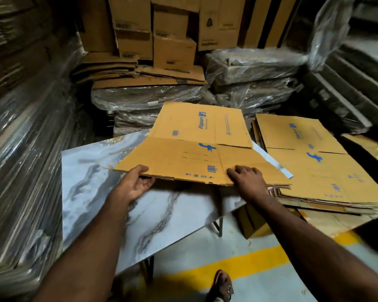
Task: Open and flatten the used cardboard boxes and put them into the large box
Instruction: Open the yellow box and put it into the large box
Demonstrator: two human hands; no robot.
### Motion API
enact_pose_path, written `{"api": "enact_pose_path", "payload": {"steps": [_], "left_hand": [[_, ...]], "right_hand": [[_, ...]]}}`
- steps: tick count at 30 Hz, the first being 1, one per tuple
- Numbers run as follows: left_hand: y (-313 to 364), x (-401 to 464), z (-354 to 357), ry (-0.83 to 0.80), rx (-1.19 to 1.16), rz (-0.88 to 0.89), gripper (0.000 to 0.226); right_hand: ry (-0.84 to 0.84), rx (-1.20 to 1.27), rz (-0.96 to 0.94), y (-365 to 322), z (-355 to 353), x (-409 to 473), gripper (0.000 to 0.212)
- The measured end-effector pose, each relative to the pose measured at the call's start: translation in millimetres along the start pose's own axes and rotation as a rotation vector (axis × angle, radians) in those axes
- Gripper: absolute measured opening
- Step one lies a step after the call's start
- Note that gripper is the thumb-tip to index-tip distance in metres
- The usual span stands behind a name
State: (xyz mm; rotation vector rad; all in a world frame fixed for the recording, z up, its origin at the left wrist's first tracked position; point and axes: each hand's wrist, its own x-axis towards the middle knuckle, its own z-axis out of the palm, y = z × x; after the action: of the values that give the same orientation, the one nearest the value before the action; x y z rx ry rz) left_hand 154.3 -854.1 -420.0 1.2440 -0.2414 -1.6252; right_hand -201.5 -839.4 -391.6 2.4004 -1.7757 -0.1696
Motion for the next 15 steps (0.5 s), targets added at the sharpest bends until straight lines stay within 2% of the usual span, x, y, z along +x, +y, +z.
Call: {"api": "enact_pose_path", "payload": {"steps": [2,9,15], "left_hand": [[7.6,-3.3,10.7,-0.021,-0.01,0.042,0.005],[43.9,-10.5,75.3,-0.045,-0.088,0.29,0.019],[46.7,-3.0,164.0,-0.13,-0.187,0.383,0.014]], "right_hand": [[0.035,0.008,-0.018,3.0,-3.8,3.1,0.047],[0.178,0.045,0.014,36.8,-20.8,23.8,0.056],[0.37,0.112,0.082,117.3,-22.5,55.0,0.059]]}}
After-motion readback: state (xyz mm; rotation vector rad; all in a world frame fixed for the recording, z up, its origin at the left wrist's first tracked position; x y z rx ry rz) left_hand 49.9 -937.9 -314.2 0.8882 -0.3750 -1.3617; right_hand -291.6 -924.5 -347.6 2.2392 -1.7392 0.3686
